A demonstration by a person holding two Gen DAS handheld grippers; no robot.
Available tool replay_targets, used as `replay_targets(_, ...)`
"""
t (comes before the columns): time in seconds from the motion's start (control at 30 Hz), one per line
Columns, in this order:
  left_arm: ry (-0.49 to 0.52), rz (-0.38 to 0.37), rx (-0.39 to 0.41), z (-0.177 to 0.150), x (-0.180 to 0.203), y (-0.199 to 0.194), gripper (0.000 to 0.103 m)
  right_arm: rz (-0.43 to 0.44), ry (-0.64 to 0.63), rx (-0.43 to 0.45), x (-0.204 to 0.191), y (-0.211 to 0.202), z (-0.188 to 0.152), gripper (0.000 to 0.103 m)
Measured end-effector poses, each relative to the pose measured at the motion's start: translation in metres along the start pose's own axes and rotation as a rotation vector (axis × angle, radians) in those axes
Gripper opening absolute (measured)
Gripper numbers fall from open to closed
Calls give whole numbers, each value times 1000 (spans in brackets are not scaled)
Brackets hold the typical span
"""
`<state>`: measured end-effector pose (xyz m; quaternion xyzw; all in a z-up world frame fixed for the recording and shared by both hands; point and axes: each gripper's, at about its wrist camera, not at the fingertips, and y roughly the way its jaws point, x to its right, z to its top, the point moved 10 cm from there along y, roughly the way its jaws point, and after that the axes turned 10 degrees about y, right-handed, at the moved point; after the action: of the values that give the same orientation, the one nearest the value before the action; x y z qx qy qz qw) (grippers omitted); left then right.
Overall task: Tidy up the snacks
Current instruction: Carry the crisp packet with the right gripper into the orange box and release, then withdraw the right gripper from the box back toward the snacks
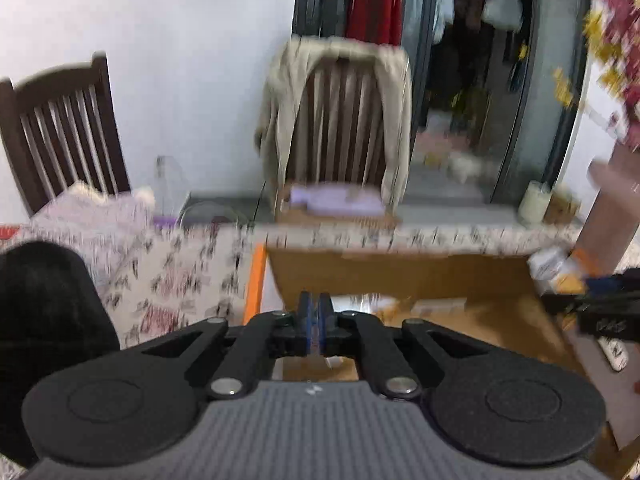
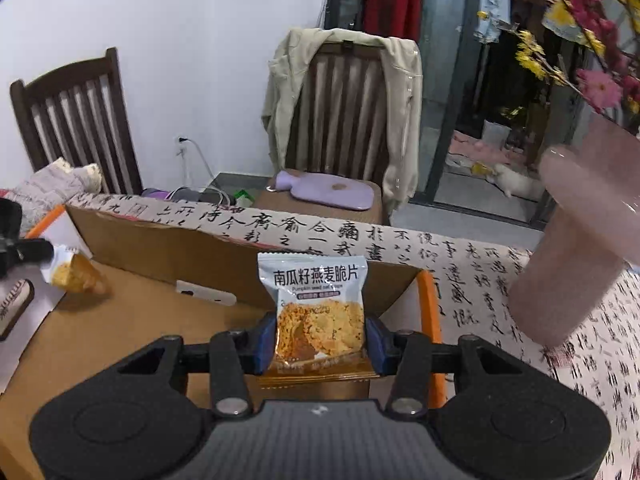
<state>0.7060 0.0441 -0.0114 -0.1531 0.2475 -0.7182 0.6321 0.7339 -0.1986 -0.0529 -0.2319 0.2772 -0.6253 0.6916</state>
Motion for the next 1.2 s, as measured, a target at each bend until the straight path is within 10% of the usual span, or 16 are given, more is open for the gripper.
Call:
replay_targets(0.2, 14, 16, -45, -10, 8, -4, 4, 24, 7, -15, 4, 6, 4, 47)
replay_targets(0.33, -53, 39, -58, -9, -3, -1, 30, 45, 13, 29, 4, 0, 9, 64)
replay_targets(0.63, -35, 124, 34, 4, -4, -21, 45, 62, -2, 89, -1, -8, 10, 63)
replay_targets(1.2, 107, 94, 213, 25, 30, -217, 74, 145, 41, 169, 19, -176, -15, 90)
